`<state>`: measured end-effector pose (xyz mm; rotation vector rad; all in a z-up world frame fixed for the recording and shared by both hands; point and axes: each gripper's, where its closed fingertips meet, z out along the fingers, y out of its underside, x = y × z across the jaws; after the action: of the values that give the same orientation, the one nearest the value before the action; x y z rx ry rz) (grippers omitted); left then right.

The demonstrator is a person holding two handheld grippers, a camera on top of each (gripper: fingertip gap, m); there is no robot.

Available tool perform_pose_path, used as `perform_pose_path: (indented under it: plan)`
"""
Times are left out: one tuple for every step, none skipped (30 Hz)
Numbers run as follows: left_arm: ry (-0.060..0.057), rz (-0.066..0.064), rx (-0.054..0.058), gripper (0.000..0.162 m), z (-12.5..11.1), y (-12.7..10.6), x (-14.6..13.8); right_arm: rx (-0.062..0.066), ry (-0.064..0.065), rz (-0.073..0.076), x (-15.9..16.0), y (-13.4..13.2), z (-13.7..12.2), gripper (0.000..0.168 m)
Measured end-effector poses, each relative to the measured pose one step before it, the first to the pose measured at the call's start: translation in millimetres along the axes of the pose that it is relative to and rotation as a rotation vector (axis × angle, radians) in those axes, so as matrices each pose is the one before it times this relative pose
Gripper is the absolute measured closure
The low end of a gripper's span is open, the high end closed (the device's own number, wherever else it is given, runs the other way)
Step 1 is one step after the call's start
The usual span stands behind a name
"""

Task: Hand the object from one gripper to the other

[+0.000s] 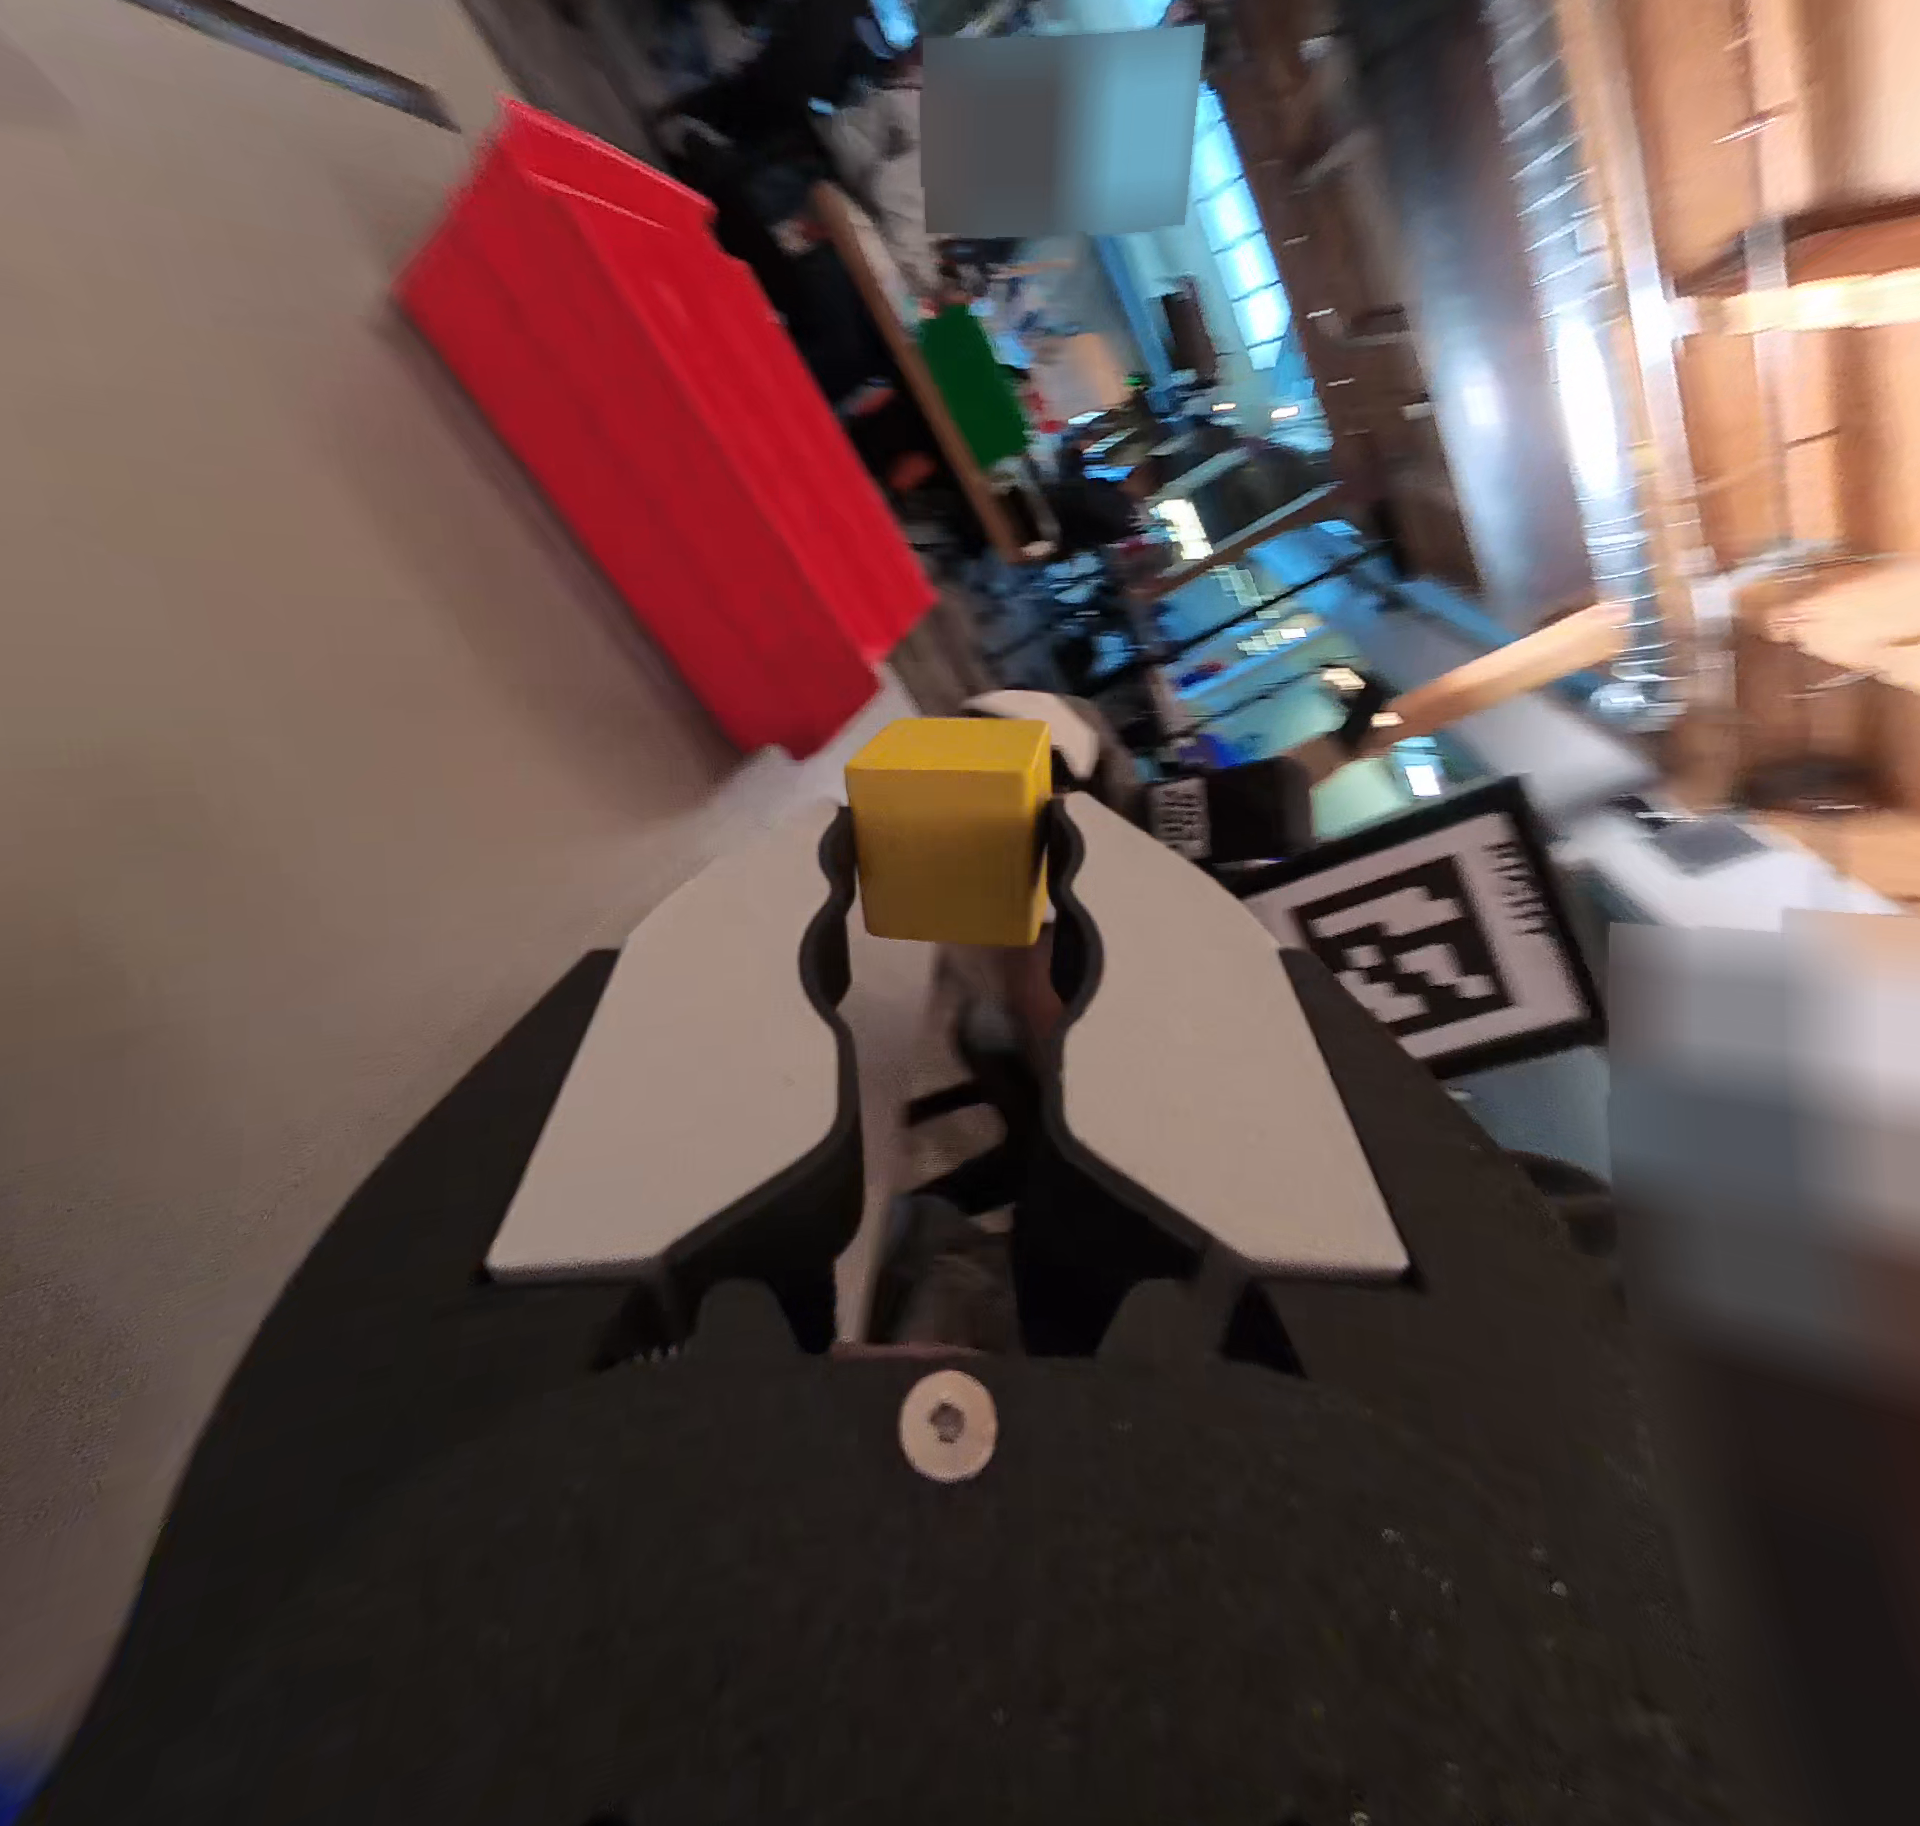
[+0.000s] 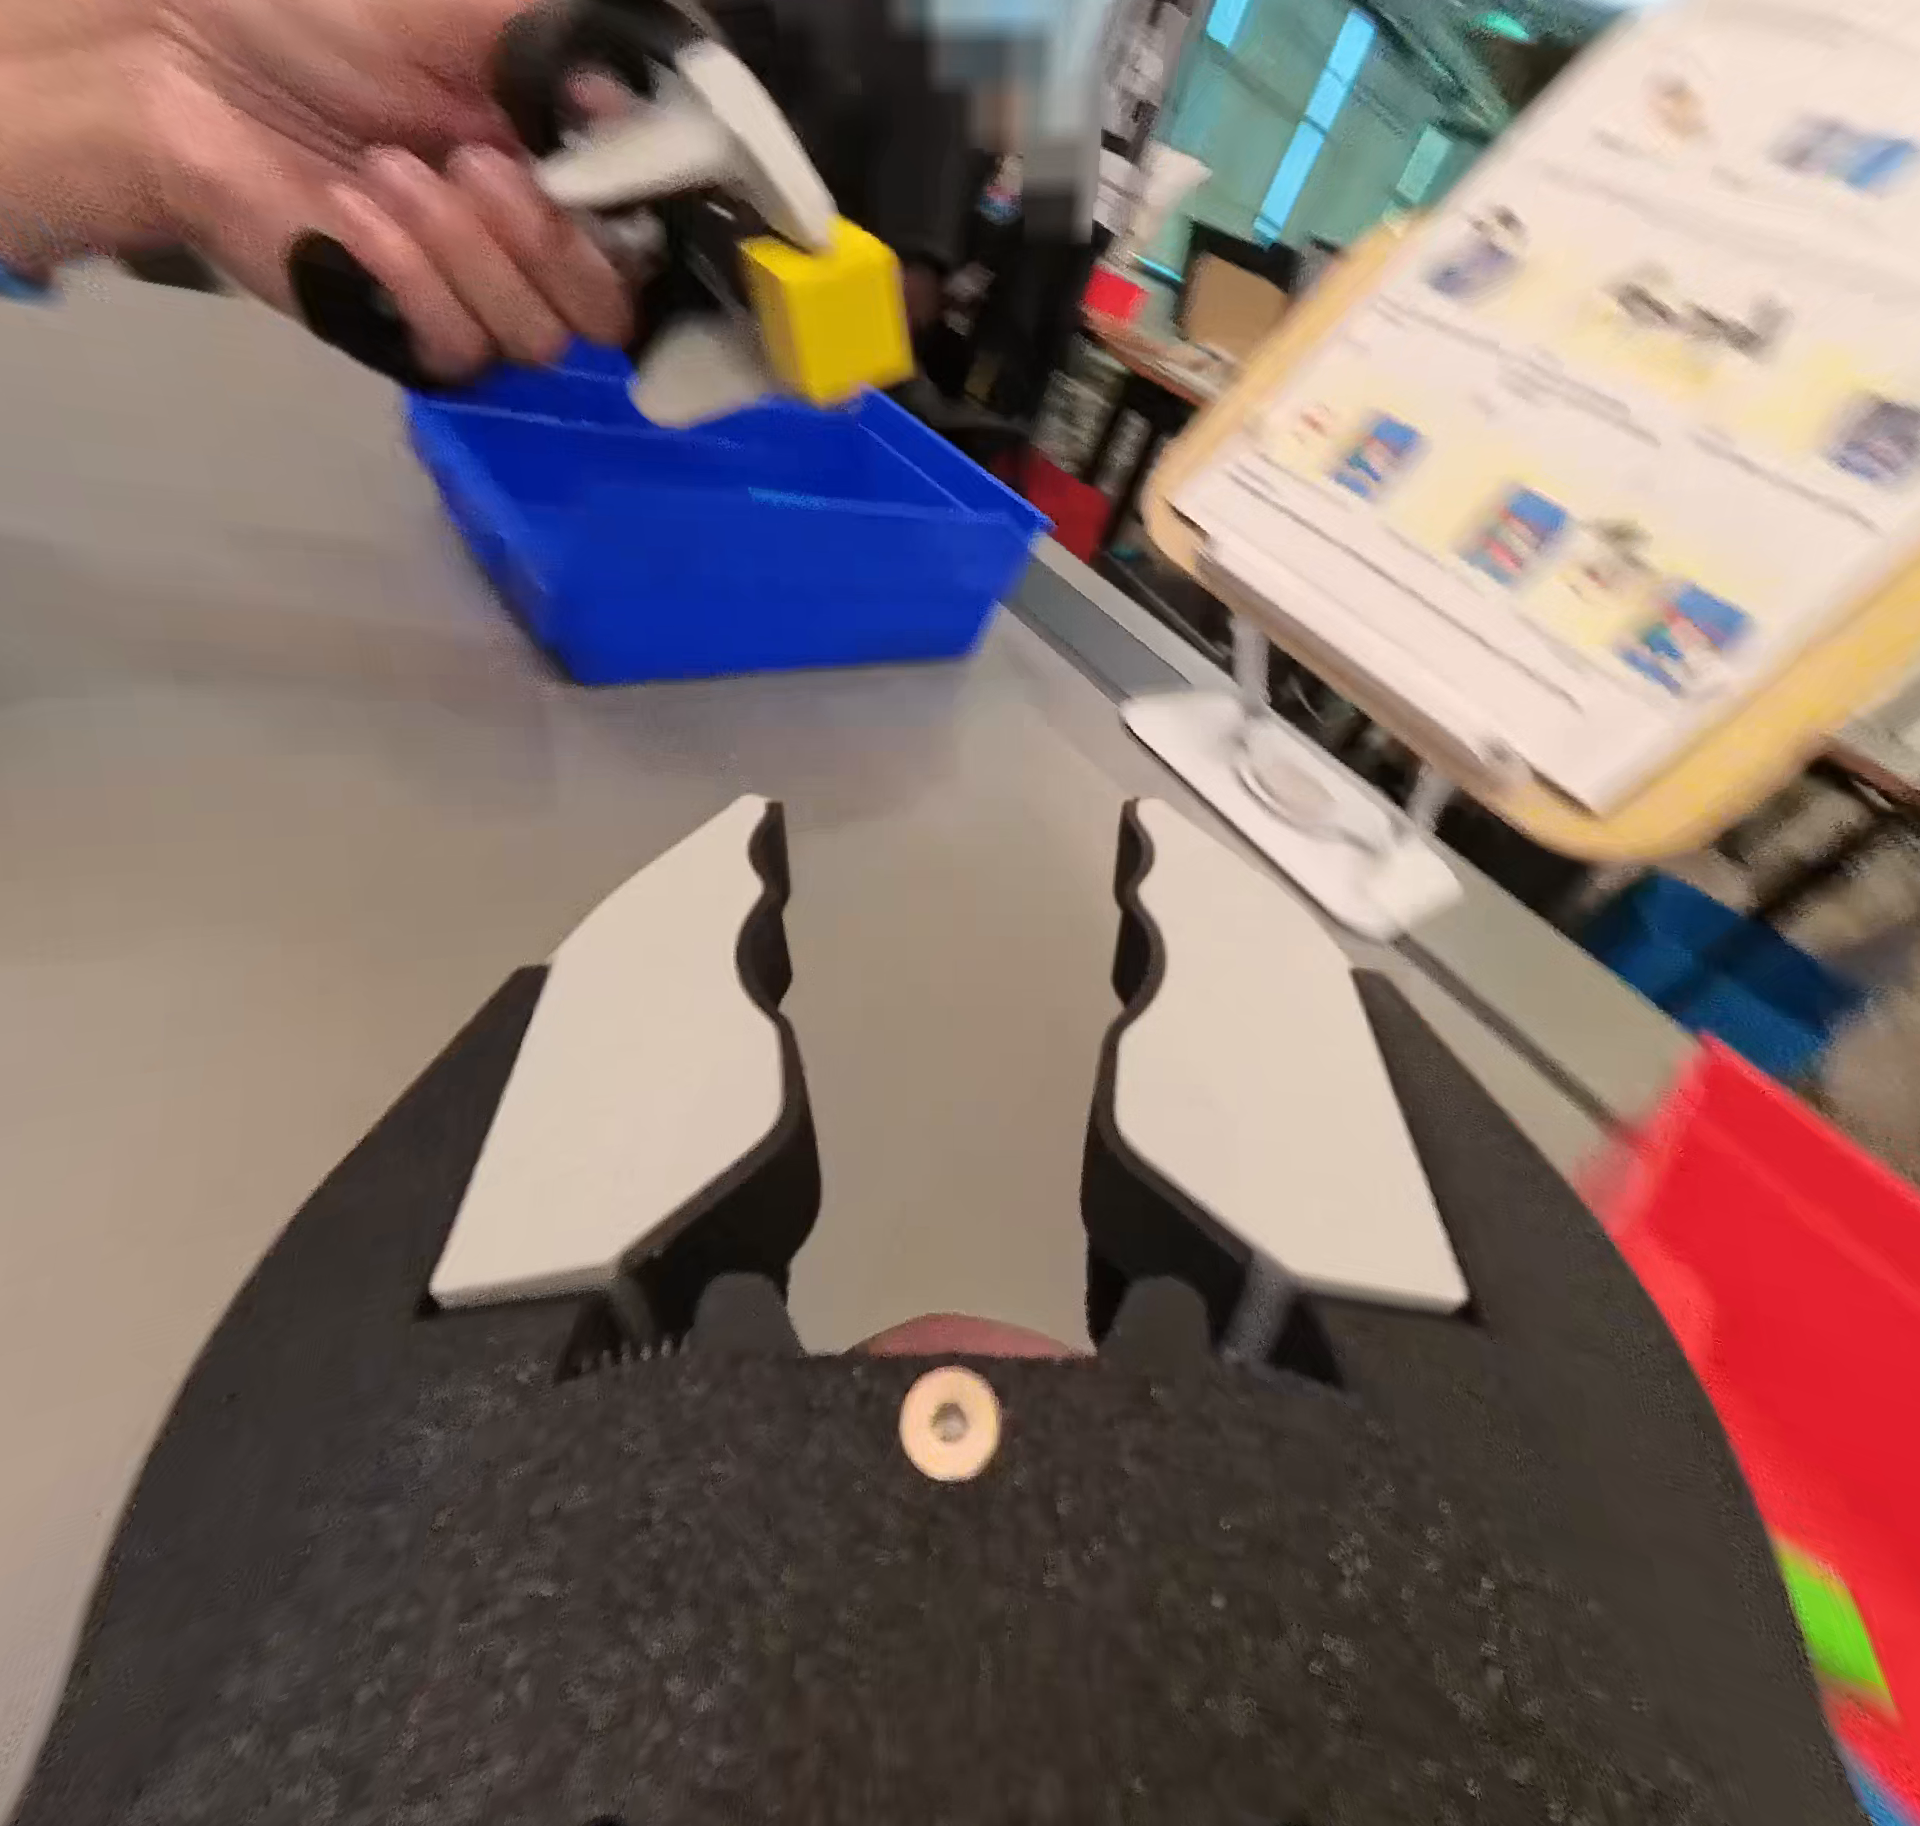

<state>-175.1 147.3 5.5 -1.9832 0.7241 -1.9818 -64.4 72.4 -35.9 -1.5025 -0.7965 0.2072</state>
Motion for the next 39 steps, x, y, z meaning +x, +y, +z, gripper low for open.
perform_pose_path:
  plan:
    - [0.0496,-0.0424,-0.0041,0.127,12.0,5.72,5.3,0.0271,-0.0512,-0.0178,-5.61,-9.28,14.8,0.109]
    - [0.0311,-0.0318,-0.0067,0.128,10.8,5.89,2.2,0.0157,-0.0259,0.0002,-0.83,-6.87,14.52,0.107]
    - [0.0144,-0.0239,-0.0096,0.128,8.97,5.88,-0.23,0.0075,-0.0081,0.0132,2.05,-5.84,13.2,0.103]
    - [0.0058,-0.0186,-0.0083,0.128,6.75,4.82,-1.26,0.0066,-0.0121,0.0121,1.05,-5.57,11.21,0.102]
    - [0.0082,-0.0119,-0.0095,0.127,4.69,3.85,-0.82,0.0075,-0.0282,0.0037,-2.04,-5.42,8.88,0.102]
    - [0.0106,-0.0102,-0.0107,0.127,3.04,3.15,-0.21,0.015,-0.0267,-0.0002,-2.71,-5.94,6.54,0.102]
    - [0.0097,-0.0086,-0.0057,0.127,1.6,1.77,-0.27,0.0158,-0.0238,-0.0014,-2.93,-5.08,4.7,0.103]
    - [0.0081,-0.0052,-0.0015,0.127,1.04,0.81,-0.22,0.0068,-0.0272,-0.0026,-3.88,-2.74,3.67,0.105]
    - [0.0092,-0.0054,-0.0017,0.127,1.09,0.67,-0.03,-0.0011,-0.0256,-0.0028,-4.06,-0.82,3.32,0.105]
    - [0.0123,-0.0059,-0.001,0.127,1.28,0.92,0.2,-0.0123,-0.0175,-0.005,-2.98,1.31,3.28,0.106]
    - [0.0067,-0.0029,-0.0105,0.128,1.98,2.2,-0.63,-0.0195,-0.0098,-0.0114,-1.83,2.53,2.35,0.108]
    - [-0.0001,-0.0012,-0.0147,0.127,1.91,2.65,-2.02,-0.0039,-0.0055,-0.0091,-1.49,0.39,0.72,0.118]
    - [0.0164,-0.0034,-0.0051,0.127,1.44,1.24,-0.12,0.0072,0.0012,0.0002,-0.53,-0.7,-1.15,0.133]
    - [0.036,-0.012,0.005,0.128,0.91,0.05,2.42,0.0171,0.0027,0.0085,0.18,-1.86,-1.7,0.133]
    - [0.0381,-0.0155,0.0028,0.128,0.6,0.54,2.48,0.0286,0.0006,0.0188,-0.25,-2.77,-1.31,0.133]
    - [0.0325,-0.0053,0.0024,0.128,-0.22,0.83,2.16,0.0231,-0.0032,0.0232,-0.65,-2.25,-0.7,0.133]
    - [0.0274,0.01,0.0011,0.127,-1.03,1.35,2.16,0.0044,-0.0082,0.0172,-0.42,-0.68,-0.91,0.133]
    - [0.0228,0.0148,0.0008,0.124,-1.62,2.57,1.83,-0.0096,-0.011,0.0111,-0.46,-0.06,-1.82,0.133]
    - [0.0098,0.0111,0.0043,0.121,-2.41,3.79,-0.15,-0.0114,0.0058,0.0072,1.92,-0.54,-3.57,0.133]
    - [-0.0106,0.0101,0.0013,0.115,-3.05,6.82,-3.62,0.005,0.0098,-0.0006,2.57,-2.67,-5.35,0.133]
    - [-0.0221,0.016,-0.01,0.113,-3.73,11.36,-5.62,0.0115,0.0142,-0.0028,3.76,-3.62,-7.39,0.133]
    - [-0.0289,0.0226,-0.0189,0.112,-4.0,15.32,-6.45,0.0025,0.0251,-0.0037,6.53,-2.98,-9.04,0.133]
    - [-0.0368,0.0272,-0.0148,0.112,-3.18,15.96,-6.34,-0.0095,0.0397,-0.0082,10.65,-1.9,-10.52,0.133]
    - [-0.0444,0.0265,-0.0094,0.112,-1.89,15.61,-5.46,-0.0156,0.0471,-0.0121,14.4,-1.6,-11.67,0.133]
    - [-0.0398,0.0298,-0.014,0.112,-0.43,16.05,-3.32,-0.0186,0.0582,-0.0085,18.82,-1.73,-13.05,0.133]
    - [-0.0367,0.0321,-0.0196,0.113,0.65,16.2,-2.27,-0.0177,0.0735,0.0023,23.99,-1.65,-13.65,0.133]
    - [-0.0397,0.0278,-0.0181,0.115,1.11,14.81,-2.64,-0.0158,0.0751,0.017,27.2,-0.77,-12.38,0.133]
    - [-0.0356,0.0181,-0.0116,0.117,1.36,12.09,-2.54,-0.0223,0.0696,0.0308,29.02,1.27,-8.98,0.133]
    - [-0.0181,0.0081,-0.0114,0.117,1.32,9.58,-0.53,-0.0499,0.0622,0.0309,29.44,5.78,-4.53,0.133]
    - [-0.0049,-0.0017,-0.0128,0.118,1.29,6.89,0.32,-0.0845,0.0655,0.0268,30.42,11.14,-0.6,0.133]
    - [0.0052,-0.0055,-0.0087,0.118,0.97,3.32,0.67,-0.0903,0.0701,0.0203,30.71,12.77,3.29,0.133]
    - [0.0104,-0.0062,-0.0028,0.119,0.46,0.04,0.35,-0.0859,0.0552,0.0203,27.78,13.56,7.8,0.133]
    - [0.0121,-0.0092,-0.0022,0.119,-0.33,-1.31,-0.25,-0.0895,0.0297,0.0254,23.25,14.9,11.96,0.133]
    - [0.012,-0.0151,-0.0002,0.121,-0.88,-1.3,-0.77,-0.0902,0.028,0.036,21.93,15.58,14.74,0.133]
    - [0.0135,-0.0194,0.0029,0.122,-1.04,-1.07,-0.67,-0.0975,0.0271,0.0417,20.3,16.98,16.86,0.133]
    - [0.0173,-0.019,0.0021,0.122,-0.95,-0.09,0.17,-0.1032,0.0082,0.0411,15.63,17.23,18.28,0.133]
    - [0.0146,-0.0156,-0.0036,0.122,-0.71,1.21,0.54,-0.1027,-0.0091,0.0456,11.12,16.49,18.44,0.133]
    - [0.0021,-0.0087,-0.0073,0.123,-0.47,1.7,-0.51,-0.0948,-0.0202,0.0543,6.81,14.43,17.28,0.133]
    - [-0.009,0.0015,-0.0036,0.123,-0.38,0.9,-1.05,-0.0758,-0.0329,0.0548,1.93,10.78,15.8,0.133]
